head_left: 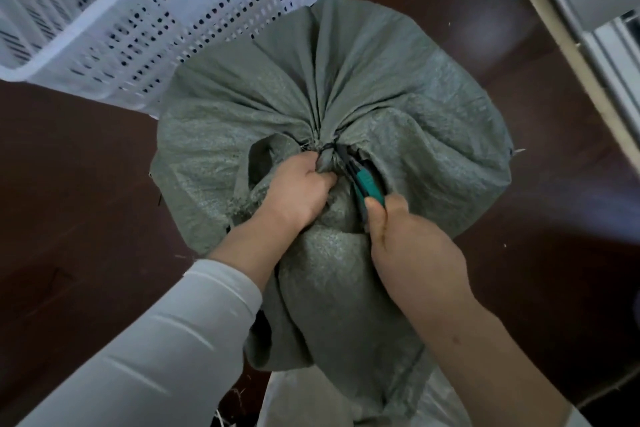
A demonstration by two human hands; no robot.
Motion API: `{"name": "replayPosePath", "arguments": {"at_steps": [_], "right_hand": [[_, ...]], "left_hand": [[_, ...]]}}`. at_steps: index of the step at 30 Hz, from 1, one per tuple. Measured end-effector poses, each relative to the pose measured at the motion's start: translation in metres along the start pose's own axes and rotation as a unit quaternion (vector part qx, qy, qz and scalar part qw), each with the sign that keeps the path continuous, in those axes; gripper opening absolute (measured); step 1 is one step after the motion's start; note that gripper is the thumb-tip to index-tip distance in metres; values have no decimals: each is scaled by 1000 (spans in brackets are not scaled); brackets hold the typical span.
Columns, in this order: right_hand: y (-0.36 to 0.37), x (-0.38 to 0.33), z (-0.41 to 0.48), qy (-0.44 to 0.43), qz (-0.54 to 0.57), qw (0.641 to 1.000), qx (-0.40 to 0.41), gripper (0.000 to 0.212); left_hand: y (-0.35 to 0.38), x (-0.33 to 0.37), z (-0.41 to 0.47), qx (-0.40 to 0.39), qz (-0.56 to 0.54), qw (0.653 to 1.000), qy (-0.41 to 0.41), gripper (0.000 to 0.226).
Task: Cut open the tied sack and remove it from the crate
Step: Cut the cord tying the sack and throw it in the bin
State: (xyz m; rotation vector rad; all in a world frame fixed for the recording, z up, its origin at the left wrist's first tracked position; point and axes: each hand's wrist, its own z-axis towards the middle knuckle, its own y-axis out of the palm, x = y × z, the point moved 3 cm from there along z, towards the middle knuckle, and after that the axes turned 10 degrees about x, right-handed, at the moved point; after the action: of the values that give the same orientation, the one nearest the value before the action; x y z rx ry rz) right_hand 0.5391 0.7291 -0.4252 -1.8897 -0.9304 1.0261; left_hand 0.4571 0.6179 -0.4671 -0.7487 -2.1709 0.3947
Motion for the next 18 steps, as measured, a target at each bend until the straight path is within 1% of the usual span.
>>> {"name": "replayPosePath", "arguments": {"at_steps": [3,5,7,9,11,12,14,16,18], "right_hand": [[5,0,17,8,-12,1000,11,43],[6,0,21,18,22,1000,-7,42],[5,4,12,22,28,999,-33,43],[1,10,-3,14,0,998,-60,43],[-8,17,-12,30,9,997,-73,47],[-12,20,-13,45,36,996,-67,51],[-19,23,-10,77,127,988,-41,51],[-22,17,-2,99,220,970,-21,47],[-23,11,7,130,281,951,3,45]], "left_hand": [[7,2,-3,8,77,996,43,17],[6,-1,-2,7,91,995,47,13],[5,-8,-1,2,63,998,17,12],[2,-13,-2,5,22,999,-33,18],[1,-14,-4,1,-28,997,-67,27],[1,-14,-5,-3,-47,996,-78,29],[1,-12,-6,-4,-86,992,-91,21],[1,-9,-7,-8,-129,987,-97,17],[-1,-8,-12,-20,-163,982,-90,15]]}}
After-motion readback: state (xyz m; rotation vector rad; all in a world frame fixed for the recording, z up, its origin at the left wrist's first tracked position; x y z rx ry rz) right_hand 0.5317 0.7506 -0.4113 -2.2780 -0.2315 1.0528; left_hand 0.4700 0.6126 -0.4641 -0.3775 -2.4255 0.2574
